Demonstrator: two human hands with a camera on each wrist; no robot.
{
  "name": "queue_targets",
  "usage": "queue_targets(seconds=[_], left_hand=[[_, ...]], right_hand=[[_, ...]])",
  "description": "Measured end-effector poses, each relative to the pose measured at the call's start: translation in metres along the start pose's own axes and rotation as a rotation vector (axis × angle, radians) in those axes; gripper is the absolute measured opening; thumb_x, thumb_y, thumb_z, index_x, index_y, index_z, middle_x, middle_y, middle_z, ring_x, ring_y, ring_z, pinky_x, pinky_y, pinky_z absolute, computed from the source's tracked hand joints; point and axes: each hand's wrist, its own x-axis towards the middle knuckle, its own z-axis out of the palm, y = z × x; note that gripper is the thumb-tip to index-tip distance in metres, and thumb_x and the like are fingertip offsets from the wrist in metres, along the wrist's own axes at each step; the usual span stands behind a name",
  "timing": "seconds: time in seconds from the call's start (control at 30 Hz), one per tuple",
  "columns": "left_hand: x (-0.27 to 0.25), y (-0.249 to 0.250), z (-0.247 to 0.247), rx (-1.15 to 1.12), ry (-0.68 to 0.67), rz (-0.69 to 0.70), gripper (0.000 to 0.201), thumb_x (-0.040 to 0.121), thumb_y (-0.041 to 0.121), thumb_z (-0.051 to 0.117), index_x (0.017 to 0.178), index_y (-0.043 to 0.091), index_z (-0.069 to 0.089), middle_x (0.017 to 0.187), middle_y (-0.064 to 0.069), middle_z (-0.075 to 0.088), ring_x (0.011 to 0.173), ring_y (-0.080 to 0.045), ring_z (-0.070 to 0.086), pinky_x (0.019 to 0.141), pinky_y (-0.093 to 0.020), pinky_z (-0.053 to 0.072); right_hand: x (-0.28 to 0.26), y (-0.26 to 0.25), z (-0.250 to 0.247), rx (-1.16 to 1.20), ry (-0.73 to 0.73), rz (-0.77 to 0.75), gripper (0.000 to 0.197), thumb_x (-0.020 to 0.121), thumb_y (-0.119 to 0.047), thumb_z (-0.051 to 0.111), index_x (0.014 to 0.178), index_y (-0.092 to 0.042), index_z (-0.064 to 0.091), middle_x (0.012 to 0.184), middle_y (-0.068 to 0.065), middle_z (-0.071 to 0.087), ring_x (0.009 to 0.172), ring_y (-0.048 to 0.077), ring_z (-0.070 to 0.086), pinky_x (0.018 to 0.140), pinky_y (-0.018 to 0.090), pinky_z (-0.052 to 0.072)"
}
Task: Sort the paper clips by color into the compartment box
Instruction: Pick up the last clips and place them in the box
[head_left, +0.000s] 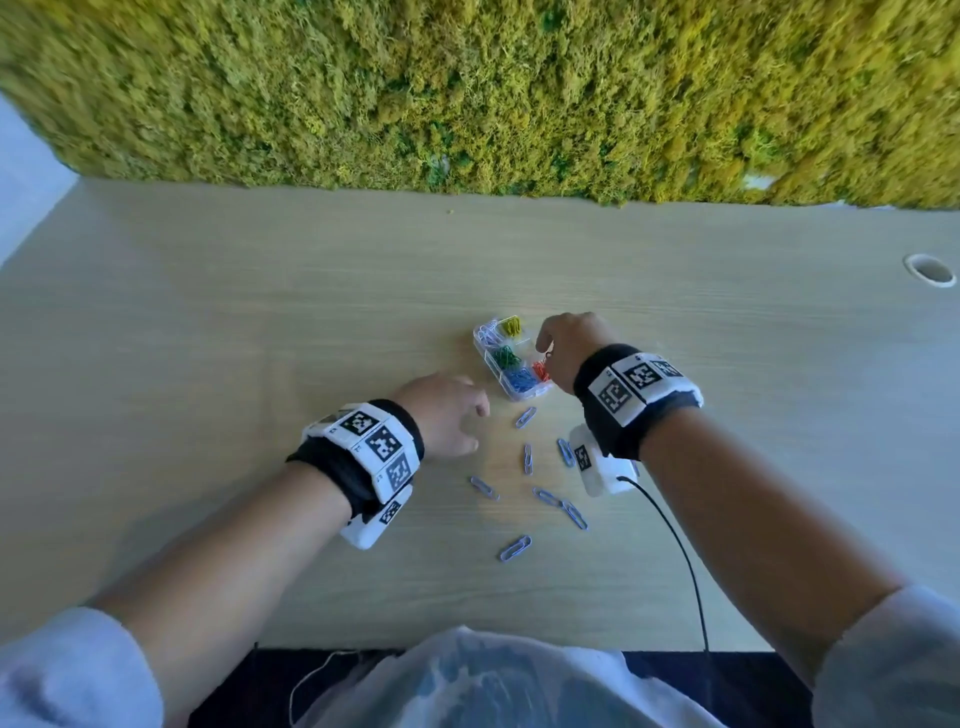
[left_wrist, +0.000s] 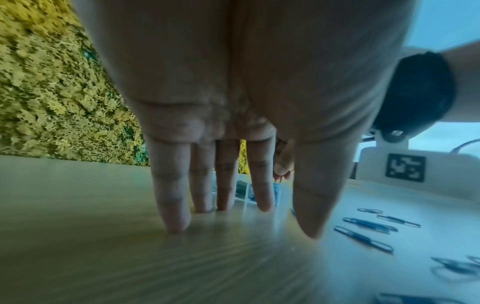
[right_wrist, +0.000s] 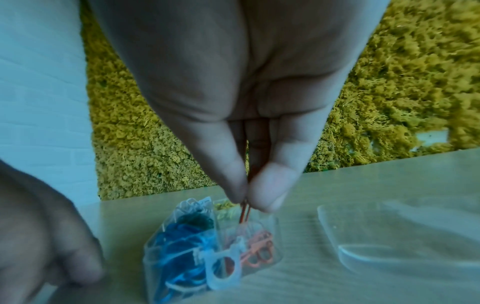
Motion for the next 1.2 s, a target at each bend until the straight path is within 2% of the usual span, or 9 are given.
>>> queue_targets(seconds=[0.13, 0.2, 0.37, 0.57, 0.73, 0.87, 1.03, 1.13, 1.2], left_hand=[[-0.007, 0.003, 0.004, -0.023, -0.023, 0.004, 0.044, 0.080, 0.034, 0.067, 0.122, 0.026, 0.054, 0.142, 0.004, 0.041, 0.124, -0.017, 0.046, 0.102, -0.031, 0.039], [-0.009, 0.007, 0.004, -0.001, -0.030, 0.004, 0.043, 0.079, 0.036, 0.069, 0.118, 0.026, 0.056, 0.145, 0.002, 0.038, 0.127, -0.018, 0.045, 0.104, -0.032, 0.038], [-0.010, 0.014, 0.003, 0.028, -0.046, -0.025, 0.037, 0.073, 0.040, 0.074, 0.105, 0.026, 0.060, 0.143, 0.000, 0.037, 0.121, -0.021, 0.049, 0.101, -0.035, 0.042], [-0.010, 0.013, 0.008, 0.025, -0.070, -0.015, 0.036, 0.068, 0.041, 0.078, 0.098, 0.029, 0.061, 0.153, -0.002, 0.024, 0.131, -0.023, 0.041, 0.100, -0.028, 0.039], [-0.011, 0.013, 0.011, 0.044, -0.057, -0.004, 0.034, 0.067, 0.039, 0.078, 0.096, 0.029, 0.062, 0.147, -0.003, 0.029, 0.128, -0.023, 0.040, 0.097, -0.027, 0.037], [-0.012, 0.012, 0.011, 0.028, -0.067, -0.011, 0.026, 0.069, 0.034, 0.077, 0.090, 0.031, 0.063, 0.153, -0.002, 0.023, 0.132, -0.024, 0.039, 0.099, -0.028, 0.038], [-0.014, 0.014, 0.010, 0.023, -0.055, -0.013, 0.022, 0.071, 0.031, 0.076, 0.090, 0.028, 0.066, 0.153, -0.001, 0.024, 0.130, -0.023, 0.042, 0.098, -0.029, 0.041], [-0.015, 0.015, 0.009, 0.014, -0.059, -0.019, 0.018, 0.072, 0.030, 0.076, 0.087, 0.028, 0.068, 0.155, -0.002, 0.021, 0.128, -0.022, 0.045, 0.098, -0.030, 0.043], [-0.017, 0.016, 0.008, 0.013, -0.055, -0.017, 0.015, 0.072, 0.028, 0.075, 0.086, 0.027, 0.069, 0.155, -0.002, 0.022, 0.126, -0.022, 0.047, 0.097, -0.029, 0.044]], right_hand=[[0.005, 0.003, 0.008, 0.091, 0.012, 0.023, 0.031, 0.089, -0.007, 0.051, 0.118, -0.014, 0.060, 0.120, 0.009, 0.058, 0.085, 0.024, 0.057, 0.072, 0.027, 0.049], [0.005, 0.009, 0.012, 0.128, 0.046, 0.025, 0.031, 0.088, -0.005, 0.050, 0.114, -0.016, 0.062, 0.117, 0.010, 0.059, 0.089, 0.026, 0.061, 0.074, 0.030, 0.052], [0.000, 0.021, 0.014, 0.099, 0.113, -0.010, 0.033, 0.090, 0.000, 0.043, 0.105, -0.016, 0.068, 0.114, 0.007, 0.064, 0.099, 0.024, 0.061, 0.075, 0.025, 0.048], [-0.002, 0.025, 0.025, 0.013, 0.044, -0.043, 0.042, 0.089, 0.000, 0.041, 0.119, -0.018, 0.065, 0.124, 0.006, 0.054, 0.107, 0.025, 0.059, 0.090, 0.032, 0.052], [-0.001, 0.027, 0.028, 0.112, 0.117, -0.042, 0.041, 0.086, 0.004, 0.042, 0.110, -0.021, 0.065, 0.113, 0.005, 0.053, 0.099, 0.026, 0.059, 0.082, 0.034, 0.053], [-0.003, 0.026, 0.035, 0.058, 0.020, -0.027, 0.049, 0.087, 0.002, 0.040, 0.119, -0.028, 0.062, 0.119, 0.003, 0.047, 0.100, 0.025, 0.058, 0.083, 0.033, 0.052], [-0.004, 0.029, 0.035, 0.106, 0.108, -0.025, 0.049, 0.086, 0.003, 0.039, 0.121, -0.025, 0.059, 0.120, 0.008, 0.050, 0.097, 0.029, 0.059, 0.081, 0.036, 0.053], [-0.007, 0.029, 0.035, 0.047, 0.039, -0.025, 0.056, 0.087, 0.003, 0.038, 0.131, -0.029, 0.052, 0.123, 0.007, 0.047, 0.099, 0.029, 0.058, 0.079, 0.033, 0.052], [-0.008, 0.030, 0.037, 0.048, 0.020, -0.022, 0.058, 0.087, 0.003, 0.037, 0.132, -0.030, 0.053, 0.122, 0.007, 0.046, 0.100, 0.029, 0.056, 0.081, 0.033, 0.051]])
